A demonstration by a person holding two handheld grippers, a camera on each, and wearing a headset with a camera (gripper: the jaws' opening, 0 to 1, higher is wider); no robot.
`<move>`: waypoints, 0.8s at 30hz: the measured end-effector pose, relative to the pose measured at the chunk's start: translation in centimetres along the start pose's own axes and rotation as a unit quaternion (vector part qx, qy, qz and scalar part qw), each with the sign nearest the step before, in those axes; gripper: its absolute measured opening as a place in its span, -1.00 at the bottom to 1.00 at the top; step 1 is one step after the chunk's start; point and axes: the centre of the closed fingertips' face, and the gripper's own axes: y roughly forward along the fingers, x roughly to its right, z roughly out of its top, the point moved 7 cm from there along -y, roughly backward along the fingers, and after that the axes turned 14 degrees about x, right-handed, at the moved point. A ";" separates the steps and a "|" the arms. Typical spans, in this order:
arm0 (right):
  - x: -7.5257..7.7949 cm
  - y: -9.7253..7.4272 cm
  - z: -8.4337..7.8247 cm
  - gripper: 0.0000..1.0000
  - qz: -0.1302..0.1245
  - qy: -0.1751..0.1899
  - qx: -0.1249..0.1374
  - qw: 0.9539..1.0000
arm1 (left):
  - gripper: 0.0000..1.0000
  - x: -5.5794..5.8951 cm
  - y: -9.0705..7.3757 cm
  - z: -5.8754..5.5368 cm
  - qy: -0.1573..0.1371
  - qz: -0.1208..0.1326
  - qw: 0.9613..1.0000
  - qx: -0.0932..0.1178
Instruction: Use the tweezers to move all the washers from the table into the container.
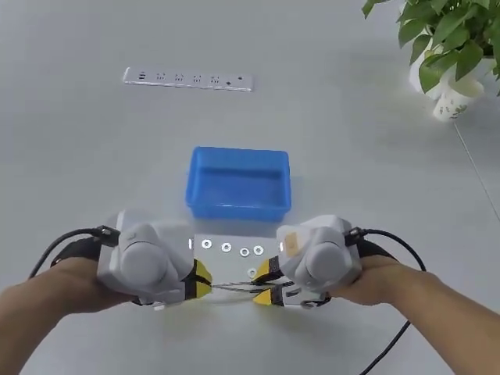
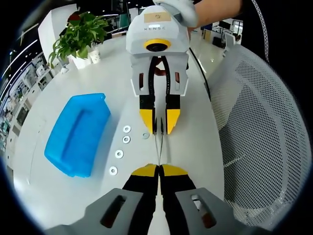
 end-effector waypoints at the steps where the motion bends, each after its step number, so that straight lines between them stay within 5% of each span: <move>1: 0.0 0.0 0.0 -0.70 0.001 -0.001 0.000 1.000 | -0.91 0.0 0.0 0.1 -0.001 -0.001 1.000 0.001; 24: -0.1 -0.1 0.2 -0.85 -0.002 -0.024 -0.007 1.000 | -0.90 0.0 -0.3 0.8 -0.004 -0.010 1.000 0.014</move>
